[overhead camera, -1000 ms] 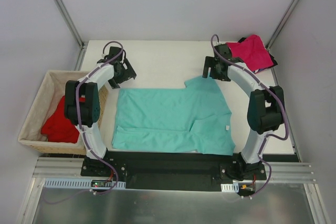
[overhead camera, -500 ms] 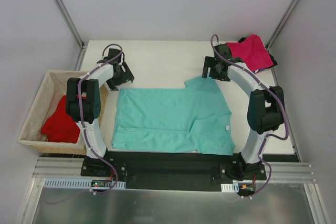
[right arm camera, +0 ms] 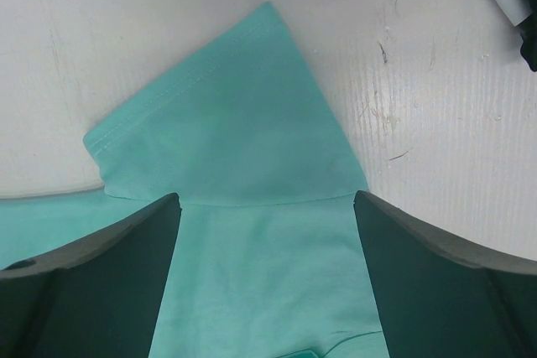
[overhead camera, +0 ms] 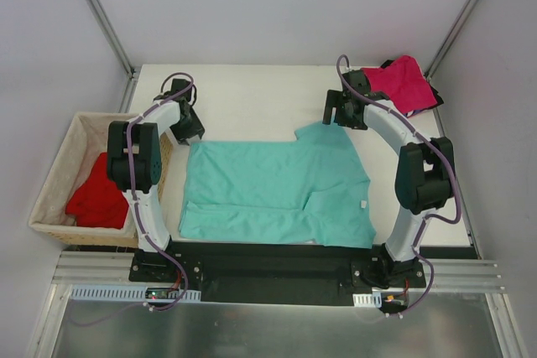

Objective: Fold and stack the t-shirts

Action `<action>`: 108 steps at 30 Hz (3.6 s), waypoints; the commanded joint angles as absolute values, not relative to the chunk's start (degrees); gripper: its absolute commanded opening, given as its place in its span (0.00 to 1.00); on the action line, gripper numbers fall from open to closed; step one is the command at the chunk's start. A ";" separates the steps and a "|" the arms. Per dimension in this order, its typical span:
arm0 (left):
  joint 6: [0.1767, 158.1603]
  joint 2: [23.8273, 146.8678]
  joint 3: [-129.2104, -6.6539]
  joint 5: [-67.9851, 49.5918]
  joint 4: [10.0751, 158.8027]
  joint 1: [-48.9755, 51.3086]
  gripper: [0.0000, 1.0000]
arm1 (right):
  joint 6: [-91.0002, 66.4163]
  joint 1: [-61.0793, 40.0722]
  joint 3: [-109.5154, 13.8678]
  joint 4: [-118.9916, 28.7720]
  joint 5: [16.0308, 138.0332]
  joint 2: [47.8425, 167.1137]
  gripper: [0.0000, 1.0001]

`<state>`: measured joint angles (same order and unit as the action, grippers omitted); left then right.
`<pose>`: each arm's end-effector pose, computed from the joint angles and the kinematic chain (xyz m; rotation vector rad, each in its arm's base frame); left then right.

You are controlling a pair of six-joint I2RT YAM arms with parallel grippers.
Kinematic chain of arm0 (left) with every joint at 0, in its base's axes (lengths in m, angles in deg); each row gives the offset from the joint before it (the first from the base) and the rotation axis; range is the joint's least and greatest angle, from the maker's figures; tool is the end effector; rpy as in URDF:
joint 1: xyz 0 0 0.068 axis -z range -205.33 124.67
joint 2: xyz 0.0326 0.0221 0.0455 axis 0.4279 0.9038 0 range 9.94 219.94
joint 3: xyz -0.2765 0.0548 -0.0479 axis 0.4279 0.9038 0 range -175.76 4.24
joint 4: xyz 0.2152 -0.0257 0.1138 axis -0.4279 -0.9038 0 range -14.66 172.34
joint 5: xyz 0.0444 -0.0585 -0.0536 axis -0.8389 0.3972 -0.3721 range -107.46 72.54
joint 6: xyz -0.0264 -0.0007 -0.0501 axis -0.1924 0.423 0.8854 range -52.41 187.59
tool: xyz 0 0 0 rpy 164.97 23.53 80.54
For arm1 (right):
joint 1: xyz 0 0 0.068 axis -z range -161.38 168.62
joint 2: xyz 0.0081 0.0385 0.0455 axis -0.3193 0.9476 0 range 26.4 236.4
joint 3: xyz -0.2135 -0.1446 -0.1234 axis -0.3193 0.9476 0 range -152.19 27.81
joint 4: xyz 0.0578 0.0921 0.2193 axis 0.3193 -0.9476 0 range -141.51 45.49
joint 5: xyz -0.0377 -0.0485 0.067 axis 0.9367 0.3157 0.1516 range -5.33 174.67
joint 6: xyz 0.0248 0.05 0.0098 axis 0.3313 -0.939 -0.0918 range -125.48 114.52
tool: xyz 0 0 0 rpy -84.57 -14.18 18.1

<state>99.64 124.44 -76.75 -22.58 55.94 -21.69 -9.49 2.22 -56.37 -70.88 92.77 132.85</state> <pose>0.4139 -0.0228 0.1925 -0.6717 2.5256 -0.1041 0.3913 0.1093 0.2640 -0.1959 2.4005 -0.0067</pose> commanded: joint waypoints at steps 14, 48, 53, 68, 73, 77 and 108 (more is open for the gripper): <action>99.76 124.55 -77.06 -23.17 53.95 -21.82 0.32 | -9.78 2.36 -56.21 -70.44 91.44 132.48 0.89; 100.99 122.09 -72.40 -21.59 53.95 -20.94 0.00 | -11.27 2.28 -59.46 -69.39 91.53 138.01 0.88; 100.81 121.65 -72.58 -21.68 53.86 -20.85 0.00 | -12.07 2.36 -63.50 -68.51 93.90 141.53 0.86; 100.72 121.48 -72.67 -21.76 53.95 -20.41 0.00 | -12.16 4.38 -66.85 -60.08 94.34 145.14 0.85; 100.72 121.30 -72.58 -22.20 53.86 -20.50 0.00 | -14.61 6.32 -71.75 -62.00 91.80 149.26 0.84; 100.99 121.12 -72.67 -22.12 53.86 -20.41 0.00 | -16.55 7.20 -74.49 -64.11 89.60 151.99 0.84; 100.99 121.12 -72.75 -22.73 53.86 -20.41 0.00 | -23.05 8.52 -72.39 -66.84 87.13 154.89 0.53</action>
